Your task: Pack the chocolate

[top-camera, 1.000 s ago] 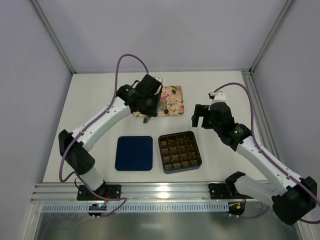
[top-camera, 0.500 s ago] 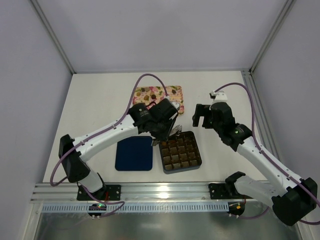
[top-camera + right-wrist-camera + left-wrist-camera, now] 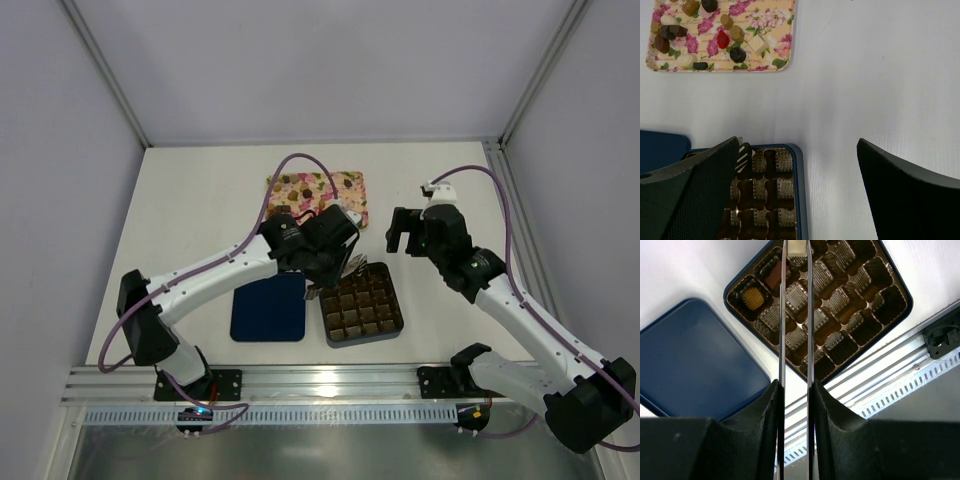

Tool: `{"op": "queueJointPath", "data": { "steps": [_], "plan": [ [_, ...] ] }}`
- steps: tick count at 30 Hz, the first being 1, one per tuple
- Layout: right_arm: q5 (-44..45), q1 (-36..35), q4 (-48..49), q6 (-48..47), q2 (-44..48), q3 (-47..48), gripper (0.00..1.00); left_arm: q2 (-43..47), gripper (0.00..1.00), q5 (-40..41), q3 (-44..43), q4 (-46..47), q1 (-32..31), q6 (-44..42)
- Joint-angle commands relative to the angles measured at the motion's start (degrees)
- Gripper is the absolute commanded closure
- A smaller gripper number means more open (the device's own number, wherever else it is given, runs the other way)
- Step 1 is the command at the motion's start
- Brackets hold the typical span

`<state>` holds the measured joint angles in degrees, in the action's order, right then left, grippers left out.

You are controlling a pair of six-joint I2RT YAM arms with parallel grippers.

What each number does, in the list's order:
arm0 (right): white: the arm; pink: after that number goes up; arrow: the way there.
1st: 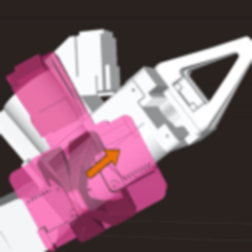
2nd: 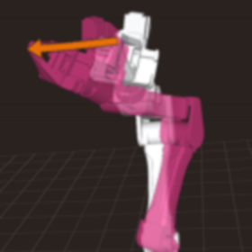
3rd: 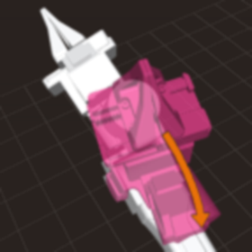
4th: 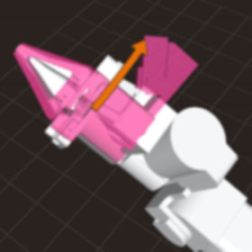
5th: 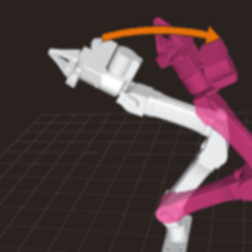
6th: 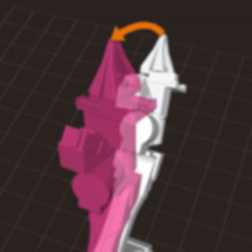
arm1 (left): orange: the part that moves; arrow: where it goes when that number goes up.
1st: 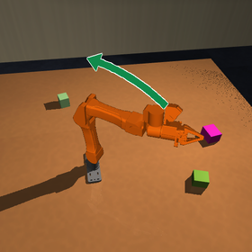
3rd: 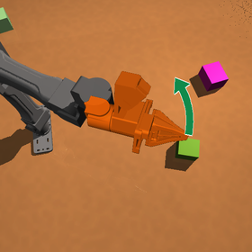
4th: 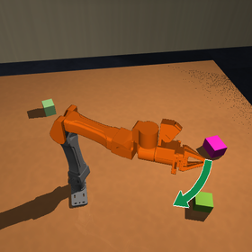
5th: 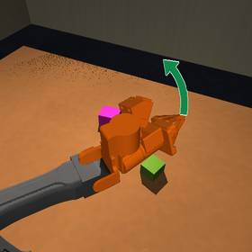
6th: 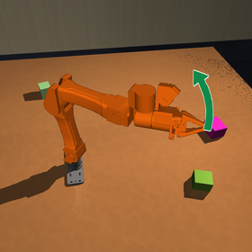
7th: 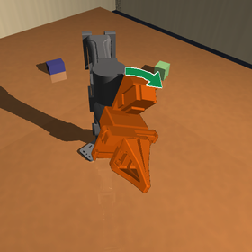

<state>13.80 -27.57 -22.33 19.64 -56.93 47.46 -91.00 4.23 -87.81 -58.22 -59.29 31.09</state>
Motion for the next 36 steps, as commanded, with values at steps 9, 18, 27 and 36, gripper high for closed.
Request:
{"op": "queueJointPath", "data": {
  "steps": [9, 18, 27, 36],
  "plan": [
    [0.79, 0.24, 1.41, 0.4, 1.38, -0.27, 0.0, 2.15, 0.71, -0.19, 0.01, 2.05, -1.53, 0.64],
    [0.88, 0.24, 1.41, 0.4, 1.91, -0.62, 0.0, 1.35, 0.64, -0.01, 0.27, 2.84, -1.62, 0.46],
    [0.79, 0.41, 1.58, 0.4, 1.82, -0.88, 0.0, 1.27, 0.6, 0.08, -0.08, 2.76, -1.62, 0.46],
    [0.7, 0.24, 1.59, 0.14, 1.64, -0.53, 0.0, 3.99, 0.6, 3.93, -3.68, 2.67, -1.19, 0.64]
  ]
}}
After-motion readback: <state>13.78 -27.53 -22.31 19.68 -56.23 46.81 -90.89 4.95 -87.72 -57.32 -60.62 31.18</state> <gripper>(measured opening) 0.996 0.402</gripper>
